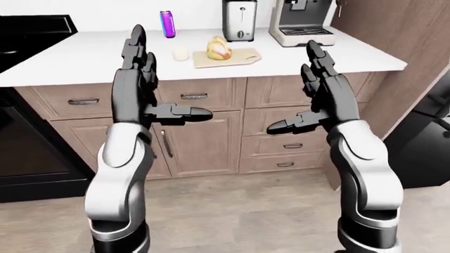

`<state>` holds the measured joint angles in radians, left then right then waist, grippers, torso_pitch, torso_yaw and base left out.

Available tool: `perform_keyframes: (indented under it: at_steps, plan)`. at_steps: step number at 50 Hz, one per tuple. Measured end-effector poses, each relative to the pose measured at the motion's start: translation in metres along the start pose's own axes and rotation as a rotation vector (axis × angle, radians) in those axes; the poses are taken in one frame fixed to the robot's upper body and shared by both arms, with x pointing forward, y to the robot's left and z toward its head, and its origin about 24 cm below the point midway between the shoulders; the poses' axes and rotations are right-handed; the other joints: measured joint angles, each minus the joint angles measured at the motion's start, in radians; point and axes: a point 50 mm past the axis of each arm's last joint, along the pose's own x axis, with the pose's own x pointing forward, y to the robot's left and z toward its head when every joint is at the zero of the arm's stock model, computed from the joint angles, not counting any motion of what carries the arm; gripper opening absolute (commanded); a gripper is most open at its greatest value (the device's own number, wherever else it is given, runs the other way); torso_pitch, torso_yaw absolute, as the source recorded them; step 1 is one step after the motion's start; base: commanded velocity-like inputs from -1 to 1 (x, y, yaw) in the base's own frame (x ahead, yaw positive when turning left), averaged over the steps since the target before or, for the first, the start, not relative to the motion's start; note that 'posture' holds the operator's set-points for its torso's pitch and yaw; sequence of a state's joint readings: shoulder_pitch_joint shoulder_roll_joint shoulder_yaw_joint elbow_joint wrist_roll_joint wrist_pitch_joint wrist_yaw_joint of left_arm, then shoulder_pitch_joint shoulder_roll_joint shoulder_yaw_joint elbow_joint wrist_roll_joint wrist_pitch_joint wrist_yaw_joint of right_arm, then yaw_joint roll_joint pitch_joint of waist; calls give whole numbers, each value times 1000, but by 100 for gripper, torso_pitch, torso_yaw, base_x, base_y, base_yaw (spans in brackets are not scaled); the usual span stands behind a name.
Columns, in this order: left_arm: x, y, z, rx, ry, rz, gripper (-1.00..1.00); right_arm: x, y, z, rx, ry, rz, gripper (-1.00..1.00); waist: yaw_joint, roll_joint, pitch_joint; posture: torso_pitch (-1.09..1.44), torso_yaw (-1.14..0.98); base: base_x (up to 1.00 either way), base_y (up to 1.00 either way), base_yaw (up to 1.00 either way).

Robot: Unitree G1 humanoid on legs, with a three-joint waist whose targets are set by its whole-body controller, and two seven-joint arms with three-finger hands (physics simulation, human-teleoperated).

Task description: Pick up the wedge of cheese and place it on the slice of bread to prepare a simple cheese on bread dish.

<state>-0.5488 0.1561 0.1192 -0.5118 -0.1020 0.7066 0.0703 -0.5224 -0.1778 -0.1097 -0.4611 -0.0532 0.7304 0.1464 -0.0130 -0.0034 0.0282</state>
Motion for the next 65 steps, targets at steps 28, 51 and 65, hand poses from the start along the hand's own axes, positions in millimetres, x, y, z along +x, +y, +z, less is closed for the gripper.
perform_keyframes:
  at_steps: [28, 51, 65]
  plan:
    - [-6, 2, 7, -34, -27, -8, 100, 0, 6, 14, 14, -103, 38, 100, -7, 45, 19, 0, 0, 41, 2, 0]
    - [-1, 14, 5, -25, 2, 13, 100, 2, 5, 14, -27, -99, 44, 100, 7, -20, 23, 0, 0, 42, 1, 0]
    - [-1, 23, 9, -3, -11, 64, 100, 3, 11, 21, -26, -122, 72, 100, 22, 50, 7, 0, 0, 34, 4, 0]
